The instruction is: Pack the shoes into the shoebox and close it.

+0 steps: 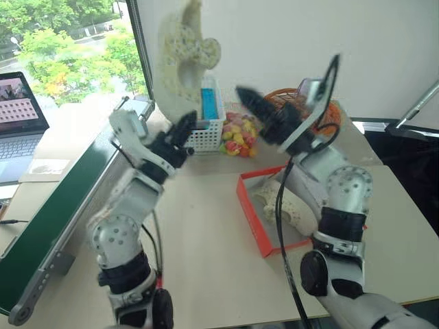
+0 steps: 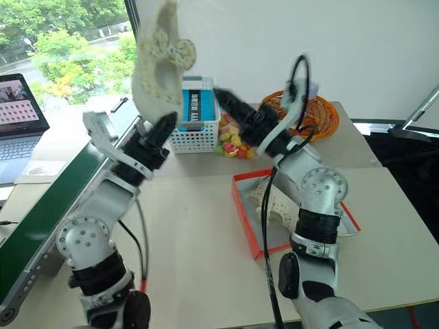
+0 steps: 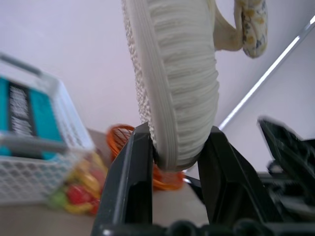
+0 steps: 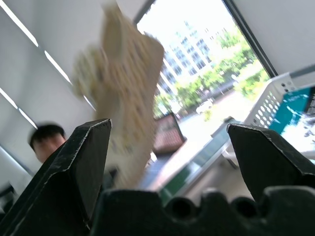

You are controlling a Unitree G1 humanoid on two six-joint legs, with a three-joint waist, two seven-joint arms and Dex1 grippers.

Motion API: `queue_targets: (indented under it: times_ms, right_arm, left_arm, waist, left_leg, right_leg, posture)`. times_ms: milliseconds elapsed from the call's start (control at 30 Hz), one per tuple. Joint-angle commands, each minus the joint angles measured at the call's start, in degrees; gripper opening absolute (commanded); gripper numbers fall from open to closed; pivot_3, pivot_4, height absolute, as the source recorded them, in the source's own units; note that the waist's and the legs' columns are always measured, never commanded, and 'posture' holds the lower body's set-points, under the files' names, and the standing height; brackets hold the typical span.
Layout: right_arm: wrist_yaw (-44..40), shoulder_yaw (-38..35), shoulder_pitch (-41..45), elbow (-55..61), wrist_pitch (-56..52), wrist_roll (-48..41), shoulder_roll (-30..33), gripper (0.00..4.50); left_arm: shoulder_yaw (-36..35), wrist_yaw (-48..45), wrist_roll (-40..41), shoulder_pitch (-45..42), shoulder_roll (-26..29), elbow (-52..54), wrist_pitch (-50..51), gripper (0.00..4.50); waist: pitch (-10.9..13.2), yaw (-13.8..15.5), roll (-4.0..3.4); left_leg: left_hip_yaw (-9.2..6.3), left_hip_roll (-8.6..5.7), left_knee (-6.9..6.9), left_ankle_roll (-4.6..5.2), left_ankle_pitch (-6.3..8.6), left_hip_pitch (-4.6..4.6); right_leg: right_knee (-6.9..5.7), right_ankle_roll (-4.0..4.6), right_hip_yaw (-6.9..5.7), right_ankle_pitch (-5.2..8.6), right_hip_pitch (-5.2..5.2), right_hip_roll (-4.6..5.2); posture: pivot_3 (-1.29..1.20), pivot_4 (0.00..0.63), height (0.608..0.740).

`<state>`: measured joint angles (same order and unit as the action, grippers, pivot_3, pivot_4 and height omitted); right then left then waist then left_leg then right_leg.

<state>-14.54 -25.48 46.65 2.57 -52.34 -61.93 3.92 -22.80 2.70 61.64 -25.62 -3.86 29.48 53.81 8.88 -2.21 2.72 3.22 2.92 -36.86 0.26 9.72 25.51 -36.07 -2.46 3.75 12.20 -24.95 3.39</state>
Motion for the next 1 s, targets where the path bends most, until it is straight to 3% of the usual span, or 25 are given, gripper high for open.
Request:
queue_targets:
  times_ms: [33, 333, 467, 667, 833, 1000]
  right_arm:
    - [5.3, -3.8, 0.4, 0.6, -0.5, -10.3, -0.8, 4.50]
    - [9.0, 0.2, -2.4, 3.1, -0.7, -17.3, 0.5, 4.50]
    - [8.8, 2.3, -2.8, 3.6, -0.5, -17.5, 1.8, 4.50]
    - [7.9, 5.0, -3.3, 3.4, -0.4, -17.1, 3.2, 4.50]
    - [8.4, 6.1, -3.5, 2.7, -0.1, -17.5, 2.9, 3.20]
    - [8.4, 6.6, -3.5, 3.0, -0.2, -17.7, 2.6, 1.43]
  left_arm:
    - [1.5, 5.9, 16.6, 0.7, -0.5, 1.7, 0.0, 0.94]
    - [10.2, 17.6, 40.5, 2.7, 2.7, 0.6, -6.8, 0.94]
    - [15.0, 18.4, 48.9, 6.0, 7.6, 1.1, -7.6, 0.94]
    - [18.6, 12.6, 51.4, 8.8, 13.3, -0.1, -6.5, 0.94]
    - [20.4, 9.3, 51.4, 8.7, 16.8, -1.6, -6.4, 0.93]
    - [19.9, 7.1, 51.4, 6.8, 20.5, -4.1, -6.8, 0.93]
  waist:
    - [0.0, -0.1, 0.00]
    - [0.0, -0.2, -0.01]
    - [0.0, -0.2, -0.03]
    - [0.0, -0.1, -0.03]
    - [0.0, -0.1, -0.04]
    - [0.0, -0.1, -0.06]
  left_leg:
    - [0.00, -0.01, 0.00, 0.01, 0.00, 0.01]
    - [-0.01, -0.06, -0.07, 0.03, -0.02, -0.03]
    - [-0.02, -0.06, -0.06, 0.04, -0.03, -0.04]
    - [-0.01, -0.07, -0.07, 0.06, -0.05, -0.06]
    - [-0.02, -0.06, -0.07, 0.06, -0.05, -0.06]
    - [-0.01, -0.06, -0.06, 0.06, -0.05, -0.06]
  right_leg:
    - [0.00, 0.00, 0.00, 0.00, -0.01, 0.00]
    - [0.00, -0.01, 0.01, 0.00, 0.07, 0.00]
    - [0.01, 0.00, 0.01, 0.01, 0.07, 0.00]
    - [0.06, 0.01, 0.01, 0.01, 0.10, 0.00]
    - [0.06, 0.05, 0.00, 0.03, 0.10, -0.01]
    - [0.08, 0.07, -0.01, 0.04, 0.09, 0.00]
  posture:
    - [0.00, 0.150, 0.740]
    - [0.00, 0.150, 0.740]
    - [0.00, 0.150, 0.740]
    - [0.00, 0.150, 0.740]
    - [0.00, 0.150, 0.740]
    - [0.00, 0.150, 0.740]
